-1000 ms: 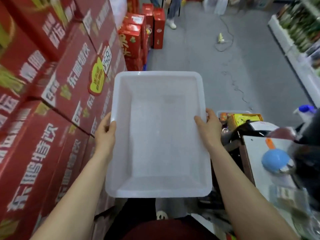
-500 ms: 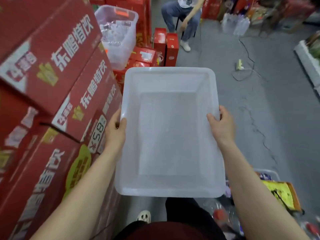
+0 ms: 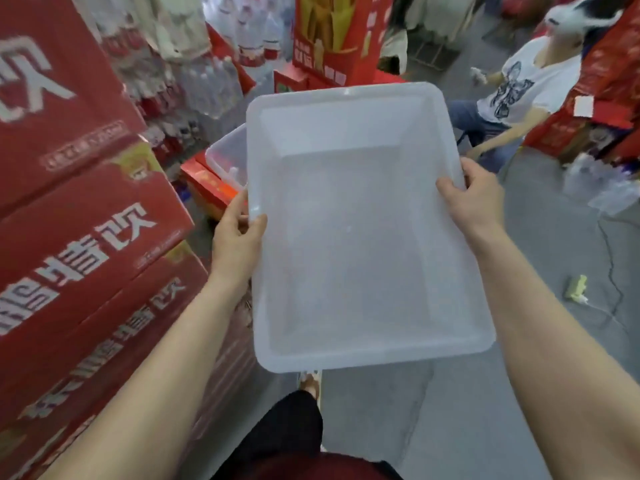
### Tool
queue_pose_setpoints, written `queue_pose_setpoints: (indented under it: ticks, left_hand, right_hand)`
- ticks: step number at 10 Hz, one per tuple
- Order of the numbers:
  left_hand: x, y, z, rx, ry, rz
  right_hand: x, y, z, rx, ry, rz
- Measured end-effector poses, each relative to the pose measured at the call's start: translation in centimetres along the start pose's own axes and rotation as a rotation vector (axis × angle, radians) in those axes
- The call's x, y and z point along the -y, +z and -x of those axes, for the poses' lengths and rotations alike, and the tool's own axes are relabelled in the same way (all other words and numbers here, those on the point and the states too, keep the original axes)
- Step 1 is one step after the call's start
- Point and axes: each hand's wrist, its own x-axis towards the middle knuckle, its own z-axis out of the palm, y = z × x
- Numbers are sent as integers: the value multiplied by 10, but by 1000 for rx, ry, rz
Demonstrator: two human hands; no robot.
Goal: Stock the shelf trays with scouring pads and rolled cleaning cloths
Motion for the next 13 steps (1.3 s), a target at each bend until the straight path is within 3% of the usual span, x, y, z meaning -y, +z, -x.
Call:
queue_pose_setpoints:
  ticks: [3, 6, 9, 12, 13]
  left_hand:
    - [-19, 46, -171, -342, -67, 105]
    - [-19, 62, -256, -582, -236, 62]
    - [-8, 109, -273, -790, -375, 64]
    - [-6, 109, -275, -769, -428, 28]
    - [-3, 106, -264, -834, -489, -67]
  right_hand:
    - [66, 122, -234, 224, -200, -5]
    - [117, 251, -379, 560, -389, 100]
    - [115, 323, -426, 765, -449, 186]
    - [108, 329, -425, 817, -489, 327]
    - [145, 306, -446, 791, -567, 174]
